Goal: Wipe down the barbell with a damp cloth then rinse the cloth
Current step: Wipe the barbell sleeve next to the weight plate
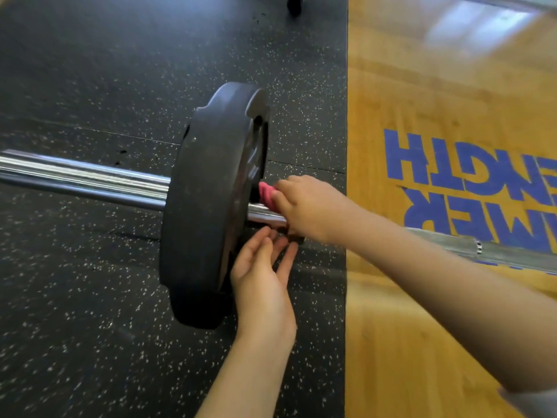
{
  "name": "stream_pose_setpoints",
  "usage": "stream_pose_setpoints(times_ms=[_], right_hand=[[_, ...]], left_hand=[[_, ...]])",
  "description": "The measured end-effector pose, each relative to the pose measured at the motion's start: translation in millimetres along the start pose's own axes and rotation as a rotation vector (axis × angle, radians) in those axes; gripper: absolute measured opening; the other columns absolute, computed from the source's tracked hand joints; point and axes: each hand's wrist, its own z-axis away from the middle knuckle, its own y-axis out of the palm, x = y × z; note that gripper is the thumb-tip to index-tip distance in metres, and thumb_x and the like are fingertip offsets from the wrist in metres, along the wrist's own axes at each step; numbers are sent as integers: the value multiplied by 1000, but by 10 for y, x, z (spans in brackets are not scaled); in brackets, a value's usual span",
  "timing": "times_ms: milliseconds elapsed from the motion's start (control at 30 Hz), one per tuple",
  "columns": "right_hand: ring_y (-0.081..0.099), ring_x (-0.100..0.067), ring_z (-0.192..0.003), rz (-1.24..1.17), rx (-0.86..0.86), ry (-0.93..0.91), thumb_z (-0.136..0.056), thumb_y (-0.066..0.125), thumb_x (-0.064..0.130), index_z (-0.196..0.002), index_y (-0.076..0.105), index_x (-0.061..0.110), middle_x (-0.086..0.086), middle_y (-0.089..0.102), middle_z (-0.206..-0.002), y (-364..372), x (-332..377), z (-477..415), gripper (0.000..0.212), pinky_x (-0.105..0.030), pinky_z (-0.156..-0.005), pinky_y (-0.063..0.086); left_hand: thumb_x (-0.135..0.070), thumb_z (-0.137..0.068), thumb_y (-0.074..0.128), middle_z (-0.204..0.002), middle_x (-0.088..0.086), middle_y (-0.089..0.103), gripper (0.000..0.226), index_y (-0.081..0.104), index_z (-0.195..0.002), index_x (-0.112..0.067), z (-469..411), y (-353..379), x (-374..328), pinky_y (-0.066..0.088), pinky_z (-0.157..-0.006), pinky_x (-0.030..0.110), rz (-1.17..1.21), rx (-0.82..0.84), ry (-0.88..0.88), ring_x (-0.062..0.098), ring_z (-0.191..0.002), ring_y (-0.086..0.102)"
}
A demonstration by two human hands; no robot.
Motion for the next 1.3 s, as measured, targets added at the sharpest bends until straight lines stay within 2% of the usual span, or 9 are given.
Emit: stream_pose_setpoints(times_ms=[100, 200, 333, 433, 500, 867, 1067, 1167, 1300], right_hand=[[47, -24, -86, -118, 308, 89, -106, 23, 33, -92, 49, 10, -9, 51, -93, -212, -39, -267, 38, -29, -66, 28], [48, -24, -77, -166, 347, 94, -106, 25, 32, -92, 49, 7, -8, 50, -85, -229, -54, -301, 38, -26, -58, 35], [53, -28, -94, -105, 117, 29, -105, 27, 36, -92, 55, 13, -8, 59, -98, -73, -17, -52, 38, -32, -72, 34], [53, -32, -115, 66, -186, -135, -100, 32, 29, -125, 58, 6, -11, 61, -123, 212, 18, 175, 43, -36, -96, 37], [54, -34, -120, 105, -336, -215, -93, 37, 25, -129, 57, 0, -15, 61, -127, 381, 10, 341, 48, -42, -105, 40], [39, -26, -137, 237, -479, -273, -88, 51, 19, -137, 52, 12, -8, 49, -144, 585, -101, 478, 50, -38, -113, 22], [37, -25, -132, 126, -409, -232, -83, 49, 22, -138, 48, 8, -8, 50, -141, 450, -96, 319, 57, -37, -110, 22], [42, -25, -128, -3, -215, -129, -91, 38, 27, -141, 45, 13, -6, 51, -139, 206, -102, 146, 52, -38, -108, 31], [57, -23, -105, -226, 72, -10, -101, 36, 34, -126, 55, 20, -4, 62, -114, -47, -155, -54, 35, -36, -89, 44]], left_hand=[[-4, -97, 49, -108, 8, 69, 21, 68, -101, -11, 34, 5, 16, 54, -89, 28, -44, 4, 31, 14, -101, 67], [-4, -97, 47, -113, 1, 68, 25, 67, -106, -15, 115, 26, 40, 48, -98, 27, -42, 11, 39, 6, -104, 65], [-1, -98, 43, -117, 3, 66, 29, 62, -118, -11, 140, 22, 39, 49, -99, 29, 29, 13, -5, 8, -104, 64], [4, -97, 39, -120, 8, 64, 36, 55, -126, -9, 107, 4, 19, 47, -100, 31, 79, 23, -13, 14, -109, 63], [2, -98, 36, -118, 9, 65, 35, 56, -124, -9, 116, 7, 4, 47, -99, 31, 91, 43, -27, 16, -111, 63], [-23, -101, 41, -127, -11, 60, 32, 55, -130, -24, 346, -32, 11, 42, -102, 27, -48, 105, 56, 2, -115, 57], [-23, -100, 40, -138, -11, 50, 38, 44, -138, -27, 350, -16, -64, 37, -109, 29, -50, 159, 58, 0, -117, 53], [-22, -101, 40, -136, -10, 53, 34, 48, -133, -29, 308, -14, -108, 38, -108, 30, -86, 219, 84, 2, -121, 53], [-19, -100, 45, -115, -5, 59, 26, 53, -124, -24, 178, -3, -21, 42, -94, 27, -106, 87, -53, 4, -96, 58]])
